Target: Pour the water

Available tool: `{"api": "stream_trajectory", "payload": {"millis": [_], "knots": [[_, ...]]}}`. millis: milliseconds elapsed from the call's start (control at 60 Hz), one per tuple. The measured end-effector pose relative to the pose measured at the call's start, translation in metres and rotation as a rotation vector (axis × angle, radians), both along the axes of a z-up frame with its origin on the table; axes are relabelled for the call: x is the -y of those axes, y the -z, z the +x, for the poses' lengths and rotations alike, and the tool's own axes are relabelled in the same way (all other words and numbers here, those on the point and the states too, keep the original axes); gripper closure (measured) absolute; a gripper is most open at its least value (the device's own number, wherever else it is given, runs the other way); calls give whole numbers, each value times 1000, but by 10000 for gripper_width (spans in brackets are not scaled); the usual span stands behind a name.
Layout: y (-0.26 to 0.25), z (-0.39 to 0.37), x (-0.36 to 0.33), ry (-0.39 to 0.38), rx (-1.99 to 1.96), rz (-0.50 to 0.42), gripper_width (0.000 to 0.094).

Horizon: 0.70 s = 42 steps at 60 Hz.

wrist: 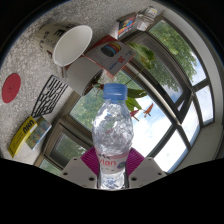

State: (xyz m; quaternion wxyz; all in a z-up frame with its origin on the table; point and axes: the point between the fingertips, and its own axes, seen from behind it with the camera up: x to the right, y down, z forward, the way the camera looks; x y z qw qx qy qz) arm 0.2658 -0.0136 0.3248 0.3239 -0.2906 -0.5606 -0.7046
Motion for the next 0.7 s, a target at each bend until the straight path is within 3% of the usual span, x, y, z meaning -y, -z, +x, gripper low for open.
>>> {"api": "stream_trajectory", "payload": {"millis": [200, 367, 517, 700], "knots": [[65, -51, -23, -69, 204, -149, 630], [66, -53, -27, -73, 190, -158, 630], [20, -51, -16, -112, -82, -95, 631], [-80, -22, 25, -245, -958, 96, 632]]}}
